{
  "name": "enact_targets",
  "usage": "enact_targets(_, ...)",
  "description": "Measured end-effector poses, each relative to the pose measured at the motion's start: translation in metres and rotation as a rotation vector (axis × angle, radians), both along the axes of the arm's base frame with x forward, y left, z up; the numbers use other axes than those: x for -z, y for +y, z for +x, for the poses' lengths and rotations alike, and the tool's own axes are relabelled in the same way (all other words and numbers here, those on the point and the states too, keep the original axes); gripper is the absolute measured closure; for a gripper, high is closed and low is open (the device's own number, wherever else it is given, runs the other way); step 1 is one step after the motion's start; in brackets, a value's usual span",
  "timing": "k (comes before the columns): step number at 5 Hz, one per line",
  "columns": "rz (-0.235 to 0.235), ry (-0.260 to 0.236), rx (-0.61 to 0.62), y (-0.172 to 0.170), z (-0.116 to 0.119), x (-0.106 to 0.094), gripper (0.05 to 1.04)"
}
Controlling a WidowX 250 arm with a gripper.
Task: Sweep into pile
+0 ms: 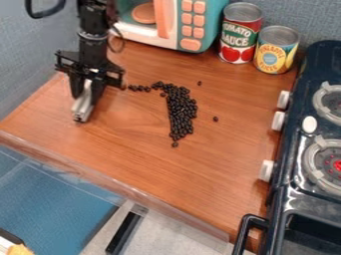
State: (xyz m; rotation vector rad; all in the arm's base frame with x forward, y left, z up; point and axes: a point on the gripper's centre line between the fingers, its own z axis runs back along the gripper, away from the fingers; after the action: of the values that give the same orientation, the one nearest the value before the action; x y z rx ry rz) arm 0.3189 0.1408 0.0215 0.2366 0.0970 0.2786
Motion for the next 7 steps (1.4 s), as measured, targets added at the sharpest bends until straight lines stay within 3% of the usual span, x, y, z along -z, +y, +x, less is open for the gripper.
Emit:
enact_targets(4,0.003,0.047,-0.004,-0.029,0.014,0.005,0.727)
enact_targets(7,-0.072,0.015,0.043,-0.085,0.033,0.005,0.727)
